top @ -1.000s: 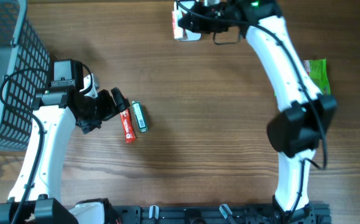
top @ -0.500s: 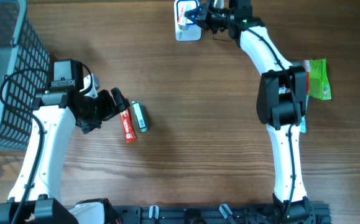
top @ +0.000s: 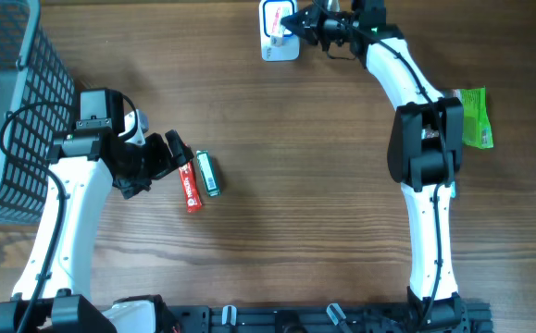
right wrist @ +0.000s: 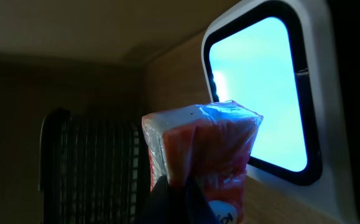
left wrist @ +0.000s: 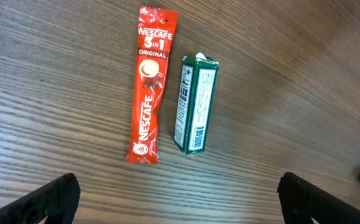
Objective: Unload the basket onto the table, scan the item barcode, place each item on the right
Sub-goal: 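Lift the tissue pack with the right gripper to the white scanner, then carry the tissue pack right and drop it beside the wipes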
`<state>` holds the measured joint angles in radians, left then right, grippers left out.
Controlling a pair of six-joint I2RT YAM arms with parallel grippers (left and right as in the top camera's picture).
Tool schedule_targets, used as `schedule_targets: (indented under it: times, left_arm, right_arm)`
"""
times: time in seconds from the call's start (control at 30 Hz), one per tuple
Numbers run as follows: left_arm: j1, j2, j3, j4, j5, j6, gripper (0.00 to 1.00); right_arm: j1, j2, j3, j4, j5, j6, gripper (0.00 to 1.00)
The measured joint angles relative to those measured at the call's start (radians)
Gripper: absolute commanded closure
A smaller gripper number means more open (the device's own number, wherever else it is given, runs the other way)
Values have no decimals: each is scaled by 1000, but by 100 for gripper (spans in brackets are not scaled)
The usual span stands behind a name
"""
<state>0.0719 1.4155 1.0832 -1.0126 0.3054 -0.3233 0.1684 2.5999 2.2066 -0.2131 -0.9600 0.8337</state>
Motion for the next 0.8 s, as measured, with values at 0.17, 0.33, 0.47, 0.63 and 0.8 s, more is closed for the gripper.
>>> schedule_targets:
  times: [0.17, 0.33, 0.47, 0.63, 0.8]
  left_arm:
    - [0, 0, 0, -1, 0, 0, 0]
    - [0, 0, 0, -1, 0, 0, 0]
    - [0, 0, 0, 0, 0, 0, 0]
    - [0, 0, 0, 0, 0, 0, 0]
    - [0, 0, 0, 0, 0, 0, 0]
  right_arm:
    - [1, -226, -9, -509, 87, -248, 96]
    - [0, -649, 17, -984, 128, -583, 96]
    - [1, -744, 26, -1295, 464, -698, 96]
    - [0, -725, -107, -1389, 993, -616, 96]
    - [0, -718, -361, -1309, 1254, -565, 96]
